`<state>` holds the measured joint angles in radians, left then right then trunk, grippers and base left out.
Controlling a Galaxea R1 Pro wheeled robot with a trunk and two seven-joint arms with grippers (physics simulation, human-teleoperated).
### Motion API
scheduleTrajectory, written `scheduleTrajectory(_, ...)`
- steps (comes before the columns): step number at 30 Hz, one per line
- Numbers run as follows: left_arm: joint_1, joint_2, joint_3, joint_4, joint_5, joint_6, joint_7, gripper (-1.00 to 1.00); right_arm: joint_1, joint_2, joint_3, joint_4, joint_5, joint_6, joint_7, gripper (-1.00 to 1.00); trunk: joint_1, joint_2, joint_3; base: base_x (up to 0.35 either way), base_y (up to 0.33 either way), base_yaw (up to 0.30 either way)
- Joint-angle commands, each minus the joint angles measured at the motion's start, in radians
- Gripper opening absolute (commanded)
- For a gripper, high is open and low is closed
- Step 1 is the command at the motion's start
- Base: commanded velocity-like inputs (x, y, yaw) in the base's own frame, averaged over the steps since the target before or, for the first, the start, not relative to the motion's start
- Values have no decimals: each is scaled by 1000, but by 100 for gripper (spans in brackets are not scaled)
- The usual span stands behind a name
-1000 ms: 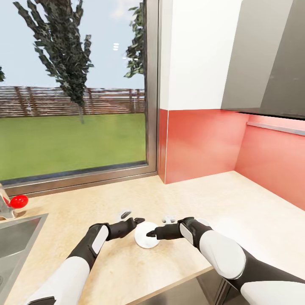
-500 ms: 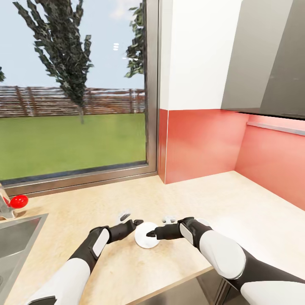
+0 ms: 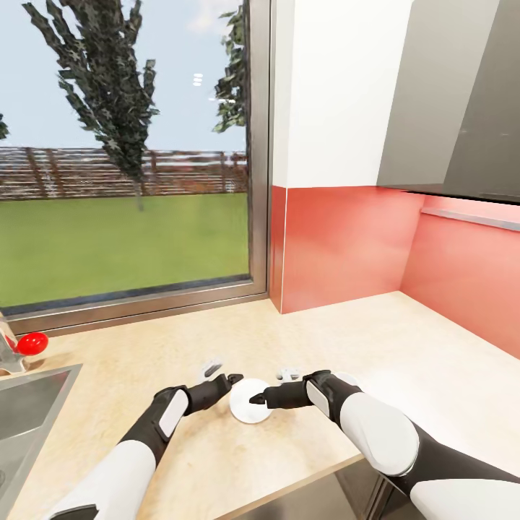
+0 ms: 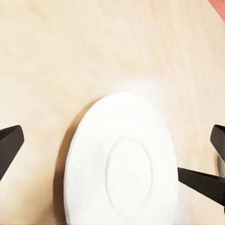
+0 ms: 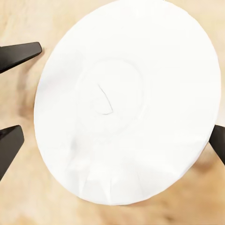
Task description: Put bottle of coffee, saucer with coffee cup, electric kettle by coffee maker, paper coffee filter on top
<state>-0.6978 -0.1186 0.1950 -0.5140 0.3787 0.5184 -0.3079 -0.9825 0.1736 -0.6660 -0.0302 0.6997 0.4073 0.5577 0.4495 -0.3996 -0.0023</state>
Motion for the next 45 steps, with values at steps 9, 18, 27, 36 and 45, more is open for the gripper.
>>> scheduleTrajectory(9,0,-7,8,-1,5,2,7,100,1,1,-1,-2,12,11,9,100,0,0,-1,0,0,0)
scheduleTrajectory(18,0,-8,8,0,5,2,7,100,1,1,0,4,12,12,11,100,0,0,-1,0,0,0)
scheduleTrajectory(27,0,-8,8,0,5,2,7,100,1,1,0,4,12,13,32,100,0,0,-1,0,0,0)
scheduleTrajectory(36,-1,-7,8,0,5,2,7,100,1,1,0,4,13,13,44,100,0,0,-1,0,0,0)
scheduleTrajectory(45,0,-7,8,-1,5,2,8,100,1,1,2,4,14,13,70,100,0,0,-1,0,0,0)
